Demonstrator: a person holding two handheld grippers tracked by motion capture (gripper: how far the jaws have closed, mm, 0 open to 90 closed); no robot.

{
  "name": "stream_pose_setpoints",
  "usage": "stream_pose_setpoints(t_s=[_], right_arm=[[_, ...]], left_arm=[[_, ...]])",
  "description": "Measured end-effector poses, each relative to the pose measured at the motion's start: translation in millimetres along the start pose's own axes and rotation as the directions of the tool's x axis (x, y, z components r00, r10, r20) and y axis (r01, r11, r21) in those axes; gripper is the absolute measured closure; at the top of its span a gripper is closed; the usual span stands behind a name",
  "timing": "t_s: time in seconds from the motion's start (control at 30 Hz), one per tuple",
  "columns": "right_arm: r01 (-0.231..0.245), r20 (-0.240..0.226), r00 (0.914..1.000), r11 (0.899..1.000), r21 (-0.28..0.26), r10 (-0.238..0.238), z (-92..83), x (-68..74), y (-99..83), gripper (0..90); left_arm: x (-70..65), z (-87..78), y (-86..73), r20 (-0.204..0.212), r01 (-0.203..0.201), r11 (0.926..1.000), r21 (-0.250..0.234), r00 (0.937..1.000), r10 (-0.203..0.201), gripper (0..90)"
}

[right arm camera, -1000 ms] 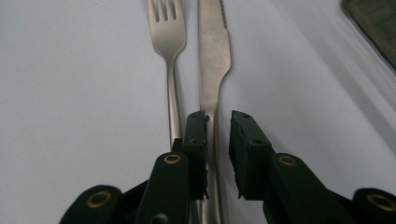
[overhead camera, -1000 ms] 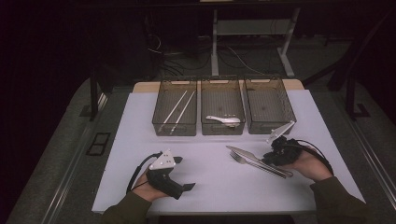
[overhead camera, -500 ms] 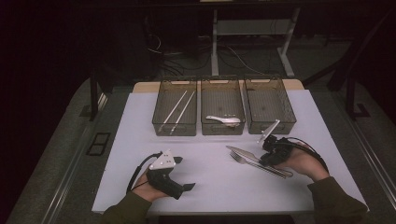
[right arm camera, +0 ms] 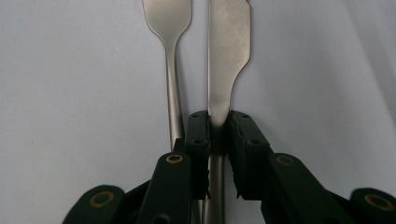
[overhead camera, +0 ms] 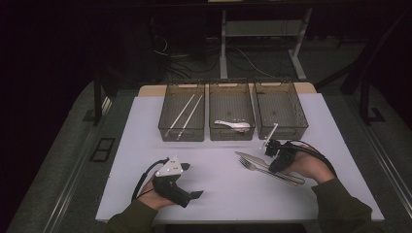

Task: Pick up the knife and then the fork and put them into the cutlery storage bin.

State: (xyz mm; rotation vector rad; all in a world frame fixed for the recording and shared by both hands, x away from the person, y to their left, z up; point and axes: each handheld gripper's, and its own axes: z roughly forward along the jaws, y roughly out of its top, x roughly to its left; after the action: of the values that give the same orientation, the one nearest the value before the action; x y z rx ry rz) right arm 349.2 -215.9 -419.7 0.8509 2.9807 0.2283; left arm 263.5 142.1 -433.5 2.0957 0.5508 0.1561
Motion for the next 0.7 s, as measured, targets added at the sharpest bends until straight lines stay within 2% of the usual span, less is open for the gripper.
stream_pose_setpoints(t_s=[0.17,0.4,0.5,0.7], right_arm=[[-0.01,-0.003,0.9999,1.0,0.017,0.01,-0.1,2.2,3.0,79.4],[-0.005,-0.007,1.0,1.0,0.003,0.005,-0.9,1.6,0.9,79.7],[-0.009,-0.01,0.9999,1.0,-0.019,0.009,-2.3,-1.5,-2.8,79.7],[-0.038,-0.03,0.9989,0.994,-0.104,0.035,-10.9,-7.3,-12.5,79.7]], left_arm=[[0.0,0.1,0.0,0.001,0.0,1.0,0.0,1.0,0.0,0.0],[0.2,-0.2,0.0,0.002,-0.001,1.0,-0.003,1.0,0.001,0.0],[0.0,-0.1,0.0,0.002,0.001,1.0,-0.003,1.0,0.0,0.0],[-0.1,-0.2,0.1,0.002,-0.001,1.0,-0.005,1.0,0.001,0.0]])
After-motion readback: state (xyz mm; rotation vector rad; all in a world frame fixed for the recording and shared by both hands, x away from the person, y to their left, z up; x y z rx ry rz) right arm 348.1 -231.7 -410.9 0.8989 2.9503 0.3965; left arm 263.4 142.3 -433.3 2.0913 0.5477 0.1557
